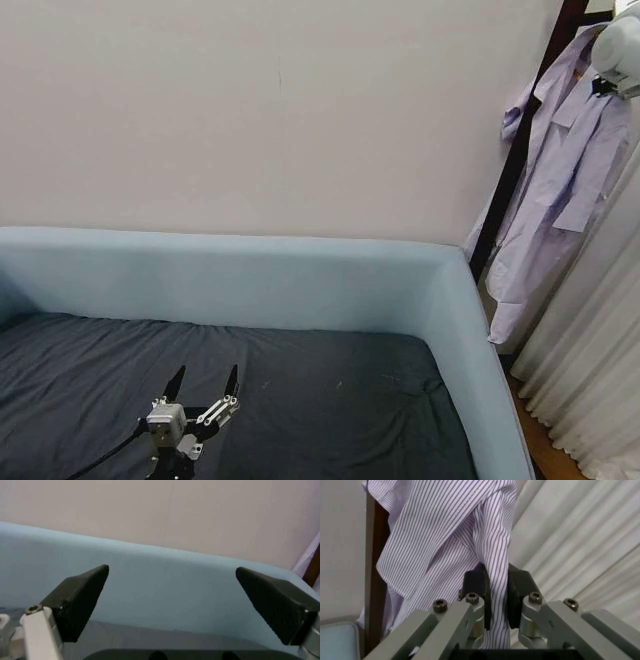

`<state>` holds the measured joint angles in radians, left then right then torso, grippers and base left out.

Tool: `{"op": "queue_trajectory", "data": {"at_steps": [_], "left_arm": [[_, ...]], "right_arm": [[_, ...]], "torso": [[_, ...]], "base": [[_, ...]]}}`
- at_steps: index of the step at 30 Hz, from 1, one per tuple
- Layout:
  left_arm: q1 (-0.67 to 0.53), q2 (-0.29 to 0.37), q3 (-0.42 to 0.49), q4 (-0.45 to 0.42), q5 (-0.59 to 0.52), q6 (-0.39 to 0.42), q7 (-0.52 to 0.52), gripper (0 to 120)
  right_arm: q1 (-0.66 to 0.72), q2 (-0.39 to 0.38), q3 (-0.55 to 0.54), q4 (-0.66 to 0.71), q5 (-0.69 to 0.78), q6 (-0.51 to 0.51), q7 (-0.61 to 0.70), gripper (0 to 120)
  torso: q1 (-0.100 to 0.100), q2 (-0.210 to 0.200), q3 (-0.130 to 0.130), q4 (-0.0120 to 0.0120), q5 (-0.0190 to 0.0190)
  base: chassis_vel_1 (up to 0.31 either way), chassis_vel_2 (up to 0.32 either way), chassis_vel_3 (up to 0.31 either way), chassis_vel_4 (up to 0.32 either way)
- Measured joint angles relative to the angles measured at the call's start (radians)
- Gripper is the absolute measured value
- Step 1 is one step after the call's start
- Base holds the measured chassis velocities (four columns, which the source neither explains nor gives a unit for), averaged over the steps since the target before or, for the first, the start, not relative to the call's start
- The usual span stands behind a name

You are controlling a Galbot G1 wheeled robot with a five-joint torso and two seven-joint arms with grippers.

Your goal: Pick up the clothes from the sofa and hang them on the clothes hanger.

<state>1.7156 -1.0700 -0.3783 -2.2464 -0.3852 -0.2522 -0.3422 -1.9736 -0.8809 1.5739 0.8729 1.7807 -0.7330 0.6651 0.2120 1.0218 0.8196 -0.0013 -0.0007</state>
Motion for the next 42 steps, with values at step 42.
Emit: {"op": "queue_trajectory", "data": {"at_steps": [42], "left_arm": [[0.000,0.008,0.004,0.013,-0.004,-0.012,-0.002,100]], "right_arm": [[-0.055,-0.122,0.006,-0.214,0.317,-0.003,0.184,8]], "torso": [[0.000,0.000,0.000,0.0001,0.0001]], "base": [[0.000,0.000,0.000,0.000]]}}
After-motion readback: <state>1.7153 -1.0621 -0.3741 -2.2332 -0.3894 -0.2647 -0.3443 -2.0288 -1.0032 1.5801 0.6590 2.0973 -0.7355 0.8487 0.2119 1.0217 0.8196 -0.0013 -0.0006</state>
